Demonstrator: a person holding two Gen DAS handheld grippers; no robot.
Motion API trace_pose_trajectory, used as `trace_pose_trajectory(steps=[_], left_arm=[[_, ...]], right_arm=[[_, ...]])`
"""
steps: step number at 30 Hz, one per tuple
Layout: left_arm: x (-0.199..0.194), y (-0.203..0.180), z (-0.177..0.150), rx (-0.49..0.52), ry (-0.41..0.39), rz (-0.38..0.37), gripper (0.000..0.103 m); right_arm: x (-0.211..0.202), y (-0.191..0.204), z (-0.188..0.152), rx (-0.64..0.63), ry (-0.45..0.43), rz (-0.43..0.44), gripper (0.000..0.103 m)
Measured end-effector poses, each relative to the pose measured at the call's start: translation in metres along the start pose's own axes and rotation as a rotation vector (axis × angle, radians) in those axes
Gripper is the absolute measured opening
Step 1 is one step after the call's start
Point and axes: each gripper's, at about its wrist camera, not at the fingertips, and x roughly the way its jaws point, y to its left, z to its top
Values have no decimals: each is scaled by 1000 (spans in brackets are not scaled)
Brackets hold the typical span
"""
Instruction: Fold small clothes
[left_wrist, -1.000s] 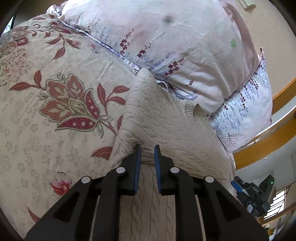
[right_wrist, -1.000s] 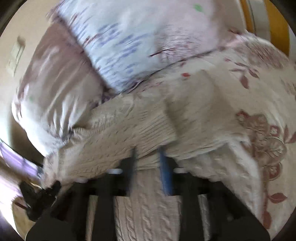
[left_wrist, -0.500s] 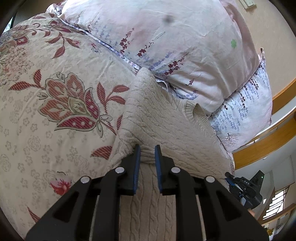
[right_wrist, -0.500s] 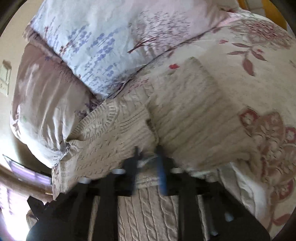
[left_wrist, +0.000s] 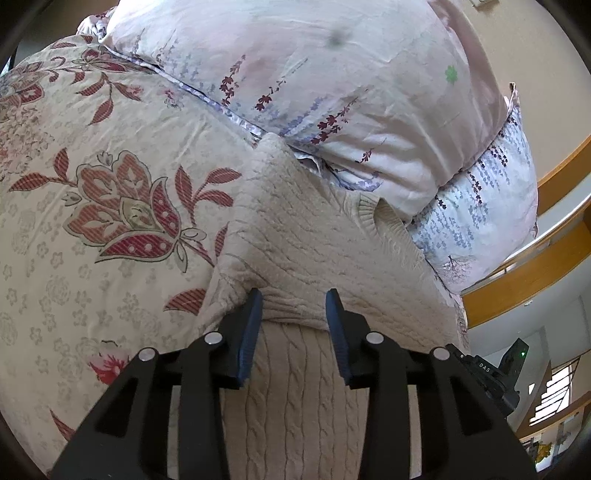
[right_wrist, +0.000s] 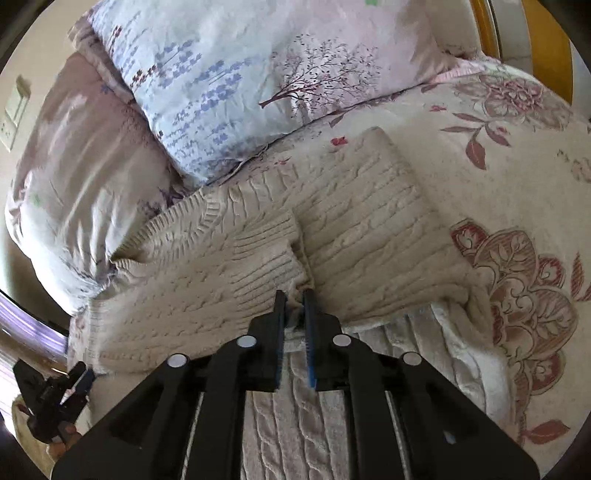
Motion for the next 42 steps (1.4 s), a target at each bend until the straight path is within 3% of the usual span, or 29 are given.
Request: trace_pose_trajectory(steps=[2,6,7,15,25,30,32,35,42], left_arm=[[-4,0,-3,-5,18,-18,43],[-21,0,-10,18,14,-43,45],[-28,1,-13,31,12,-52,47],[-65,15,-39,88,51,-33,50],[-92,34,-79,53,110,-76,48],[-97,36,-98,35,133,-128,41],[-100,38,-107,30,146,-150,34],[-106,41,-121,17,169,-205,27],[-117,41,-149,13,223,-319,25]], right_arm=[[-7,-5,-1,18,12,39,15],[-41,-25,-9,19,-36,73,44],[-50,-32,-11,12,-48,74,47],[-85,-79,-36,39,26,122,48],[-112,-111,-77,65,100,152,48],[-113,-110,-103,61,155,205,47],[-118,-111,-113,65,161,237,47],[-119,-112,-128,78,205,317,36],[-129,-94,-155,-30,266,398,32]])
